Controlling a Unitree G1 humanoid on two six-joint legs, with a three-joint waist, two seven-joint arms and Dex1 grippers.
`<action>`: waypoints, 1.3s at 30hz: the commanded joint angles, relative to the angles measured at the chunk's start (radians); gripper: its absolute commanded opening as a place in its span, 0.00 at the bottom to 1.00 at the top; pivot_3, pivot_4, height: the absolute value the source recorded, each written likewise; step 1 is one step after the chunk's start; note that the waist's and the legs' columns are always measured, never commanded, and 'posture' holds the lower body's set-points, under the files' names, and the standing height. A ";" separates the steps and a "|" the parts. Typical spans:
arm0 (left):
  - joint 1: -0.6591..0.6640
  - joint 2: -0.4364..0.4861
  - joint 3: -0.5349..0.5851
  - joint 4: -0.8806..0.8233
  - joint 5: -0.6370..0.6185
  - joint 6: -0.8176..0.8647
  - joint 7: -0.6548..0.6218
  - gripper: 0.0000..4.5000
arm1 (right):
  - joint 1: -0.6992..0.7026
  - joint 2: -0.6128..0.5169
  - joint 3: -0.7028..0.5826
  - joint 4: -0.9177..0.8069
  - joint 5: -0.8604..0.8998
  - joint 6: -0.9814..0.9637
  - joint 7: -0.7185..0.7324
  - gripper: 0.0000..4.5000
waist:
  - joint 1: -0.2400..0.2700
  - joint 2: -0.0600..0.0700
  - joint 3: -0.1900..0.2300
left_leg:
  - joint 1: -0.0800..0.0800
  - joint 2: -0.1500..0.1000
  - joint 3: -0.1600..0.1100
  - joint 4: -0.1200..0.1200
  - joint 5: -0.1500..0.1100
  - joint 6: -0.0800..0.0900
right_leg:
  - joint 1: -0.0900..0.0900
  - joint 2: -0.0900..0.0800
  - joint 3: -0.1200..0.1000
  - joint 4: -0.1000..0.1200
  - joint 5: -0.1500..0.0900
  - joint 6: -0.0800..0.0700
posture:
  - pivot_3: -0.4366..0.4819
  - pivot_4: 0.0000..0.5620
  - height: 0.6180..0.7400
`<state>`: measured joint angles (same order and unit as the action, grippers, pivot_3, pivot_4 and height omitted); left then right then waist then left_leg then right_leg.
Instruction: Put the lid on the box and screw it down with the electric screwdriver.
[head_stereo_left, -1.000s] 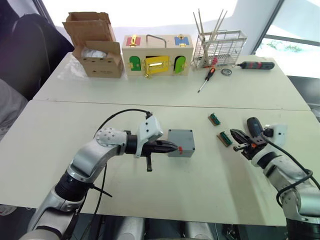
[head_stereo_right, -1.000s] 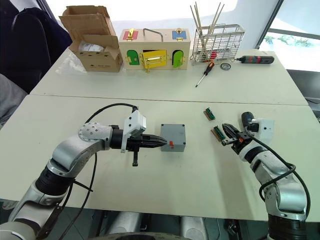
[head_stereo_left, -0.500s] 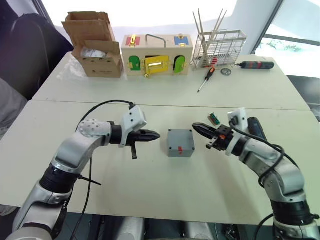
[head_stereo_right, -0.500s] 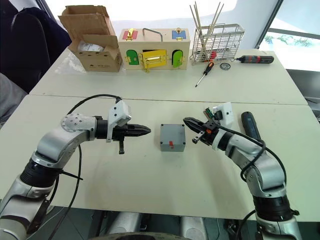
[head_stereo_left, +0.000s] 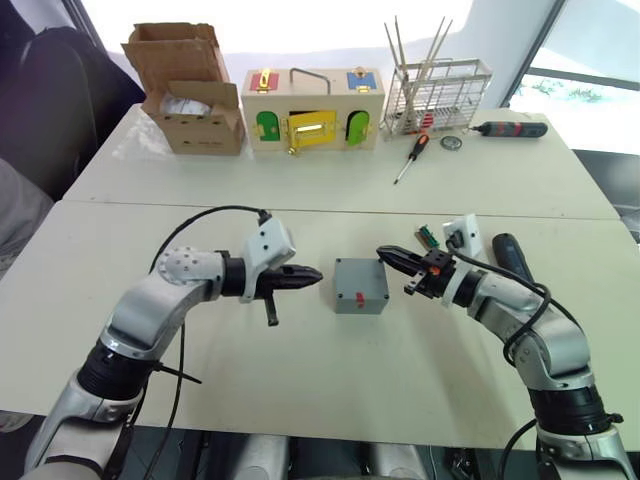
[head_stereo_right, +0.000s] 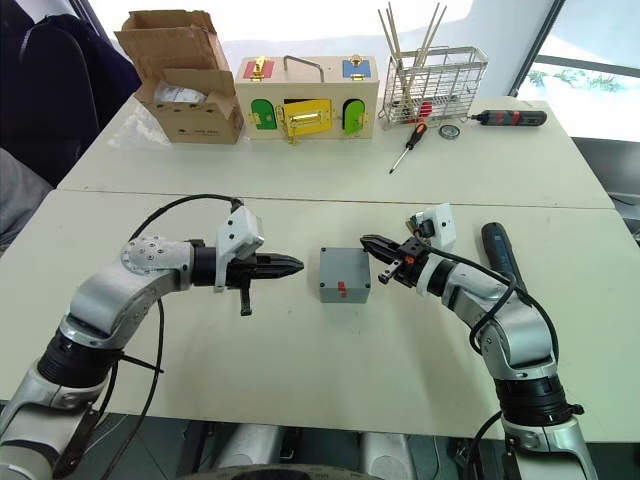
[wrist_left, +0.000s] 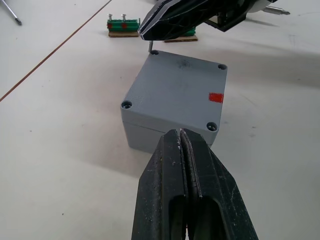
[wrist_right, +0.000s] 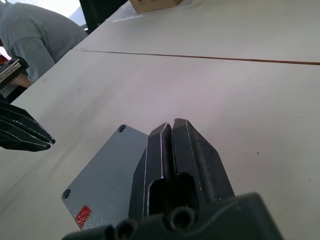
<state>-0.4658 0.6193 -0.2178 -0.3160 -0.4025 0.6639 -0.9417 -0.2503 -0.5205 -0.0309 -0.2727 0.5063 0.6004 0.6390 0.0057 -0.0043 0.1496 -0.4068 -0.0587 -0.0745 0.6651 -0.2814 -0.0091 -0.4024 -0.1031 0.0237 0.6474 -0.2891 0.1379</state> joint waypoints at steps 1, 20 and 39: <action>-0.005 -0.004 0.014 -0.017 -0.003 -0.013 0.002 0.00 | -0.004 0.007 -0.027 -0.040 0.018 0.004 -0.009 0.01 | 0.001 0.000 0.000 | 0.000 0.000 0.000 0.000 0.000 0.000 | 0.000 0.000 0.000 0.000 0.000 0.000 | 0.48 0.27 0.92; -0.007 -0.011 -0.003 -0.008 0.010 -0.021 -0.012 0.00 | 0.026 0.010 -0.032 -0.077 0.036 0.027 -0.025 0.01 | 0.001 0.000 0.000 | 0.000 0.000 0.000 0.000 0.000 0.000 | 0.000 0.000 0.000 0.000 0.000 0.000 | 0.48 0.27 0.92; -0.002 -0.029 -0.008 -0.005 0.025 -0.029 -0.010 0.00 | 0.012 0.016 -0.008 -0.029 0.003 0.010 -0.014 0.01 | 0.001 0.000 0.000 | 0.000 0.000 0.000 0.000 0.000 0.000 | 0.000 0.000 0.000 0.000 0.000 0.000 | 0.48 0.27 0.92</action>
<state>-0.4660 0.5890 -0.2233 -0.3100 -0.3804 0.6493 -0.9522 -0.2238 -0.5069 -0.0345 -0.2890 0.5136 0.6267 0.6195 0.0067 -0.0043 0.1496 -0.4072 -0.0588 -0.0745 0.6651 -0.2814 -0.0091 -0.4028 -0.1031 0.0237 0.6473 -0.2891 0.1378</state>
